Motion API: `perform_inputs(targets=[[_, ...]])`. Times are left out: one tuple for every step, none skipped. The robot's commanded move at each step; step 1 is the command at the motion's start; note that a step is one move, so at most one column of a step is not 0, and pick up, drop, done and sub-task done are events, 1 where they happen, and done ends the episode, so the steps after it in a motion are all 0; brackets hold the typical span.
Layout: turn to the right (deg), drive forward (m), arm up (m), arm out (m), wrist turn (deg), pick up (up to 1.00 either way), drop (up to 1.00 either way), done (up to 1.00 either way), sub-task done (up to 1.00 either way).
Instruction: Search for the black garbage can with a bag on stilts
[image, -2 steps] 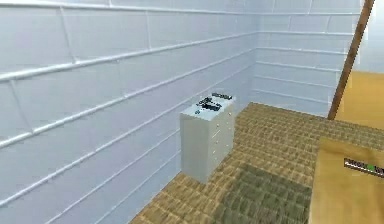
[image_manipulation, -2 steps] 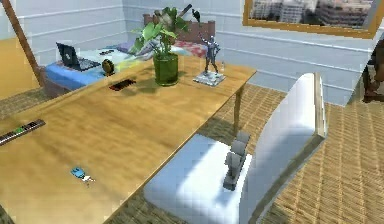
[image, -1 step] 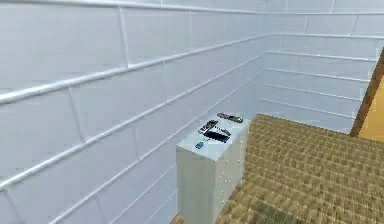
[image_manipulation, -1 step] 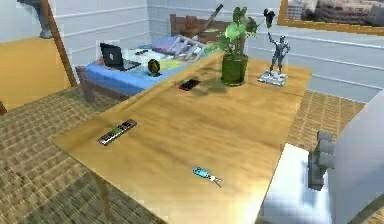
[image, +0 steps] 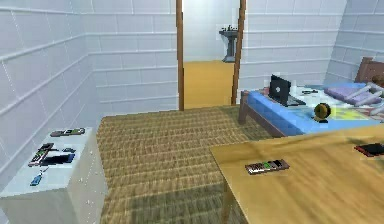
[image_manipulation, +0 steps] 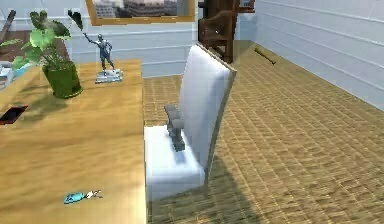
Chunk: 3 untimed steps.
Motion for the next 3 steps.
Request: perform_inputs(targets=[[0.0,1.0,0.0,0.0,0.0,0.0,0.0,0.0,0.0],[3.0,0.0,0.0,0.0,0.0,0.0,0.0,0.0,0.0],[0.0,0.4,0.0,0.0,0.0,0.0,0.0,0.0,0.0]])
